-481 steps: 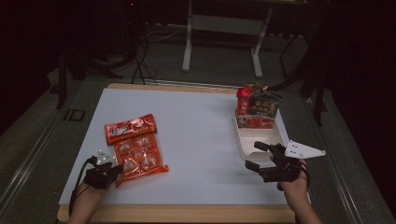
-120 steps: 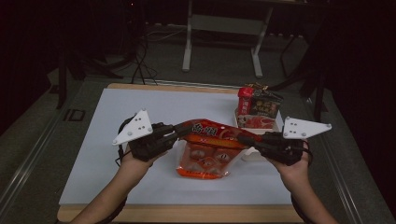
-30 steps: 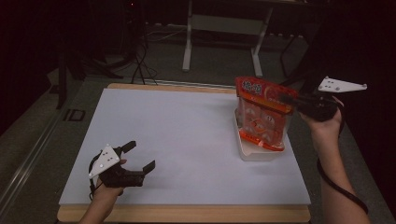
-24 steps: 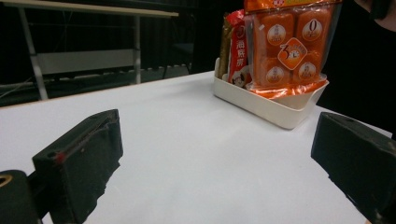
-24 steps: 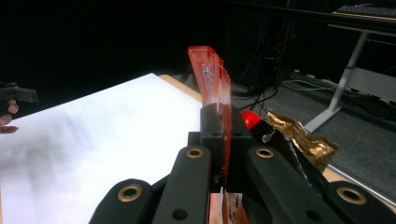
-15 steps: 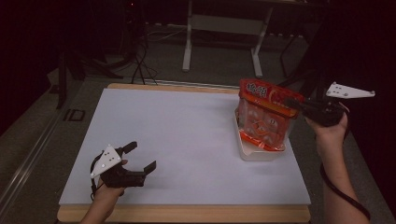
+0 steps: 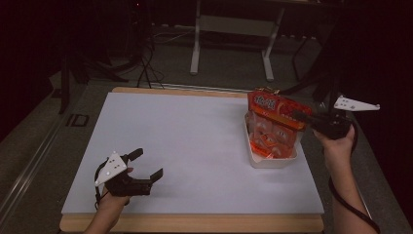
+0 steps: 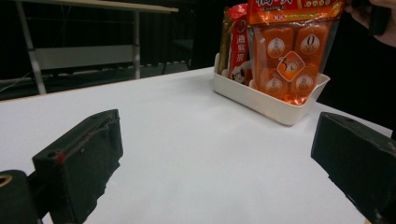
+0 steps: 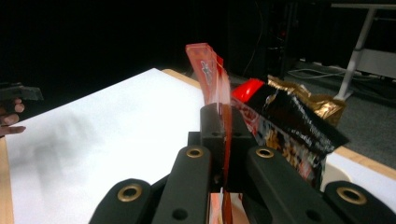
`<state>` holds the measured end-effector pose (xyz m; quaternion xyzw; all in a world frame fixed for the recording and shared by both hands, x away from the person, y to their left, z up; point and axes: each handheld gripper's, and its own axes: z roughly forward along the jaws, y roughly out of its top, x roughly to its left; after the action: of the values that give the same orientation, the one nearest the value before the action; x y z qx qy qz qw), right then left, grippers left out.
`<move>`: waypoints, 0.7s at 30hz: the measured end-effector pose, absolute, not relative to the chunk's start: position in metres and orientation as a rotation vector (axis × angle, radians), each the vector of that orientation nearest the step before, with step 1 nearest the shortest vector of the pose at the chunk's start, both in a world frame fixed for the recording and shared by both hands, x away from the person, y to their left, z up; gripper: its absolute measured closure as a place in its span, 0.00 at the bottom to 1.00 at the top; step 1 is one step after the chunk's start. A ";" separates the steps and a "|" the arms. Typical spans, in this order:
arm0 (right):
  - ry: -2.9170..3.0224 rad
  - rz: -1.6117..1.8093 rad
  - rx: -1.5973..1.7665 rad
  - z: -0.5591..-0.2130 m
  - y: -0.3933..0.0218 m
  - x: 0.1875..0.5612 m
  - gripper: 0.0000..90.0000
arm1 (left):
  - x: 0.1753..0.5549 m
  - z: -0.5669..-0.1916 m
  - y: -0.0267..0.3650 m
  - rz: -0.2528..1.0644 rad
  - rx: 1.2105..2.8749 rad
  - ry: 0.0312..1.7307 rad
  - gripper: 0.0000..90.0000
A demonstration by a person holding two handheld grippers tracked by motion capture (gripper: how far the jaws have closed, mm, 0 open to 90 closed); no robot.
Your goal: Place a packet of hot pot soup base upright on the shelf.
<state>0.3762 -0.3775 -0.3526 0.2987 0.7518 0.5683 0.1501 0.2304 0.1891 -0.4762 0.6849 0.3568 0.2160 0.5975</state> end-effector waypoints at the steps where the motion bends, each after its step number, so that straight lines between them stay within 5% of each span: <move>1: 2.163 1.629 0.860 -0.355 -0.377 0.376 1.00 | 0.230 -0.476 0.189 0.499 1.591 0.829 0.03; 12: 2.151 1.591 0.912 -0.366 -0.390 0.370 0.98 | 0.231 -0.479 0.185 0.489 1.604 0.827 0.03; 15: 2.074 1.636 0.945 -0.367 -0.395 0.369 0.78 | 0.231 -0.479 0.187 0.490 1.600 0.831 0.03; 21: 1.993 1.672 0.992 -0.357 -0.398 0.364 0.62 | 0.231 -0.480 0.189 0.485 1.592 0.840 0.03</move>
<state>0.3640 -0.3983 -0.3572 0.3507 0.7045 0.5909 0.1777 0.2308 0.1888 -0.4805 0.6858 0.3619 0.2087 0.5960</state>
